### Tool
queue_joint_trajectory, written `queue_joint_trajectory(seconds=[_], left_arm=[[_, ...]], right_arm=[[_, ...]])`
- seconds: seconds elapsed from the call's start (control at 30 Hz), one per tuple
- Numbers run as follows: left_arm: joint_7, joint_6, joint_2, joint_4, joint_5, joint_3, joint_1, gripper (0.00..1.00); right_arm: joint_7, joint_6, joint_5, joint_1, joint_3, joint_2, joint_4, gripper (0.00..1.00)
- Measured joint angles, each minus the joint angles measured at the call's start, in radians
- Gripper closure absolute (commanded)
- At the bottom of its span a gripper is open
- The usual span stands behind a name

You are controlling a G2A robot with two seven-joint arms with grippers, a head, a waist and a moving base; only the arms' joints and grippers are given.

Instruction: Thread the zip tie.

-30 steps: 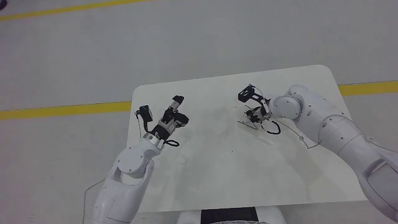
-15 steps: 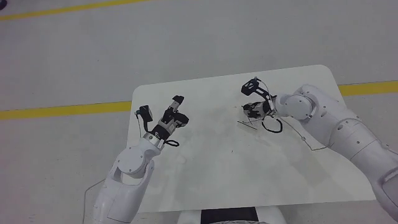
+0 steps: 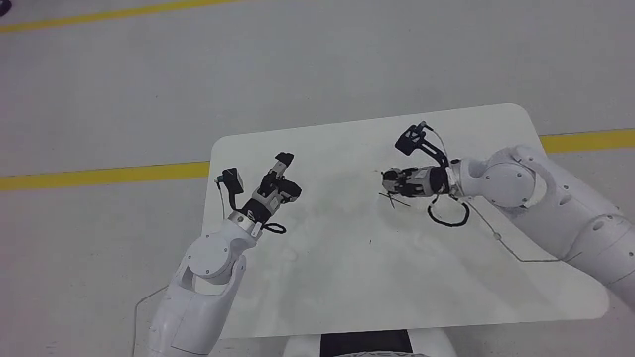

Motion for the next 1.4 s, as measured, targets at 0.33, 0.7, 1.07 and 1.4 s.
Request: queue_joint_trajectory(seconds=[0.33, 0.7, 1.07, 1.4], left_arm=[[0.000, 0.000, 0.000, 0.000, 0.000, 0.000, 0.000, 0.00], [0.000, 0.000, 0.000, 0.000, 0.000, 0.000, 0.000, 0.00], [0.000, 0.000, 0.000, 0.000, 0.000, 0.000, 0.000, 0.00], [0.000, 0.000, 0.000, 0.000, 0.000, 0.000, 0.000, 0.00]], right_arm=[[0.044, 0.000, 0.141, -0.005, 0.004, 0.042, -0.082, 1.00], [0.112, 0.000, 0.192, 0.005, 0.004, 0.026, -0.065, 1.00], [0.103, 0.017, 0.205, -0.009, 0.003, 0.023, -0.066, 1.00], [0.165, 0.002, 0.439, -0.013, 0.016, -0.003, 0.034, 1.00]])
